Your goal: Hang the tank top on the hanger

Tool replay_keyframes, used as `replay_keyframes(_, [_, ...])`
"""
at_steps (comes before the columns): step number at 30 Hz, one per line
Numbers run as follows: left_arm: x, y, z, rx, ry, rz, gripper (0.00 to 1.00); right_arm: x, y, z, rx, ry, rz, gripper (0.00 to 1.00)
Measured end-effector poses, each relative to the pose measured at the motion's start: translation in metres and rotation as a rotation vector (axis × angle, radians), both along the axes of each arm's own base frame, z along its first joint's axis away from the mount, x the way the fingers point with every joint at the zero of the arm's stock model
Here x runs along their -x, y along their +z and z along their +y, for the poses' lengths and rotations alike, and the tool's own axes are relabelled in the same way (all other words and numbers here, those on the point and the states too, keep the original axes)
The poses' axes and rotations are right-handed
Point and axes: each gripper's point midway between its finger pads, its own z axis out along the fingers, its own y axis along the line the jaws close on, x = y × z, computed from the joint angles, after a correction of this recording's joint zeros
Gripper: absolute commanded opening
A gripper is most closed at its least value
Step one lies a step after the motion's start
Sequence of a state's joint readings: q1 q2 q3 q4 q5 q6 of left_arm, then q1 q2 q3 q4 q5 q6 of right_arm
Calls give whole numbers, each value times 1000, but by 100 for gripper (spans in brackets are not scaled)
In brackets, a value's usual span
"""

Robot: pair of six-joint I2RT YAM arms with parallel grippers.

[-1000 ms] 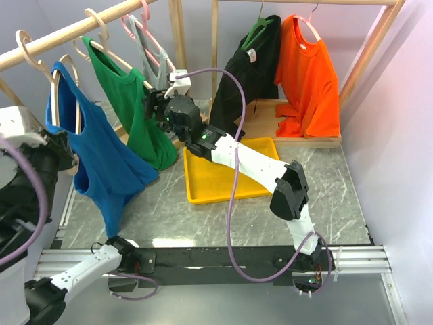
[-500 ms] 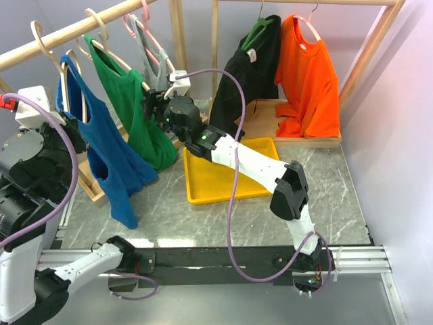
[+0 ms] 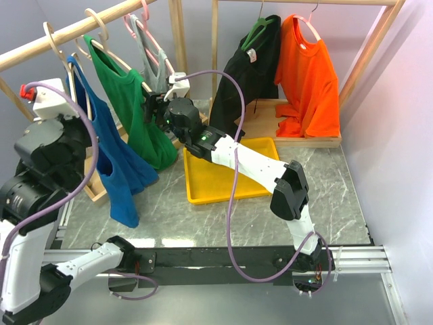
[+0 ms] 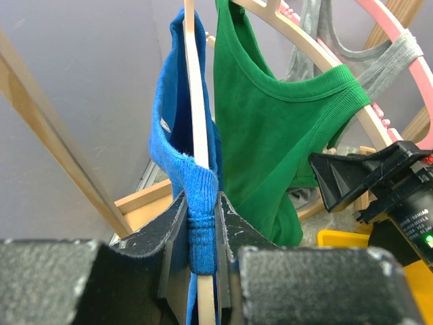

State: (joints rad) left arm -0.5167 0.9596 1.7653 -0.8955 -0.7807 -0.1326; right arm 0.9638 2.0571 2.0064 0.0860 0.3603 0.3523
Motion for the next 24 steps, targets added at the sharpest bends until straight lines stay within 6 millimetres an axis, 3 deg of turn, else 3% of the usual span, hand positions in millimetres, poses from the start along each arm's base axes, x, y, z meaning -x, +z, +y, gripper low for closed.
replay_keyframes(15, [-33,-9,6,-42,116,62,1,2,-5,1,16,15,10,79])
replay_keyframes(24, [-34,-11,24,-30,192,59,1,6,-10,3,45,39,25,79])
